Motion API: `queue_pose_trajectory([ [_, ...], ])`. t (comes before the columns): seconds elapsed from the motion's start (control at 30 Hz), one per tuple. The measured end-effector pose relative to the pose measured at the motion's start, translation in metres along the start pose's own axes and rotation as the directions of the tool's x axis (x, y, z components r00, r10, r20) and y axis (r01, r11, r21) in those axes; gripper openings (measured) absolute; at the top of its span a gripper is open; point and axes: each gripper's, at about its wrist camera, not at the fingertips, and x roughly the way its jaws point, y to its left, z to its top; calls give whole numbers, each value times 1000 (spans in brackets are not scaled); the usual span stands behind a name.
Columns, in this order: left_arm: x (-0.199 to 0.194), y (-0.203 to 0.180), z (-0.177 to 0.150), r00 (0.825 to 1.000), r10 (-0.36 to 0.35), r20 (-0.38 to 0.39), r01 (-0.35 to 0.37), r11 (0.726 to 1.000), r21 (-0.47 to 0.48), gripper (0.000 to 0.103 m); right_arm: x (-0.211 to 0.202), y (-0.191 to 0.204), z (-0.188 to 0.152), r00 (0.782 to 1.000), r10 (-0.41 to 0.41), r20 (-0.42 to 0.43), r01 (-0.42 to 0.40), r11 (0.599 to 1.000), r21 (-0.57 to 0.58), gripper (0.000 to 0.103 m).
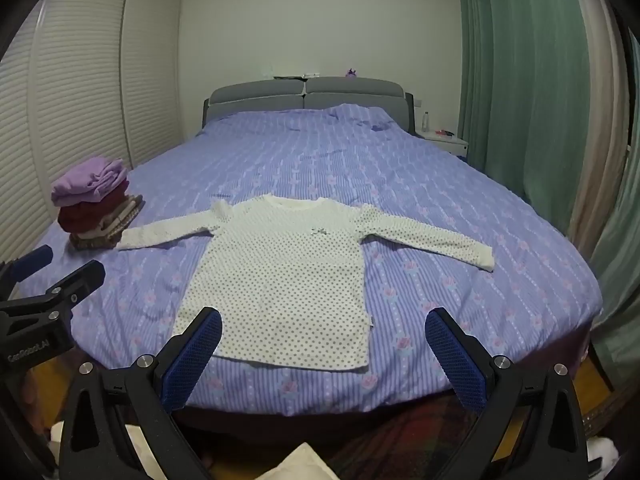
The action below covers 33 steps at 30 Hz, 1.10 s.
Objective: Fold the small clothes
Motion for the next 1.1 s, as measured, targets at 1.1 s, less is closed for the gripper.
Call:
queue_pose_trajectory([
  [1.1,-9,0,1,999,7,36,-7,1000,10,103,-4,3,2,1000,-2,14,2,1000,-2,102],
])
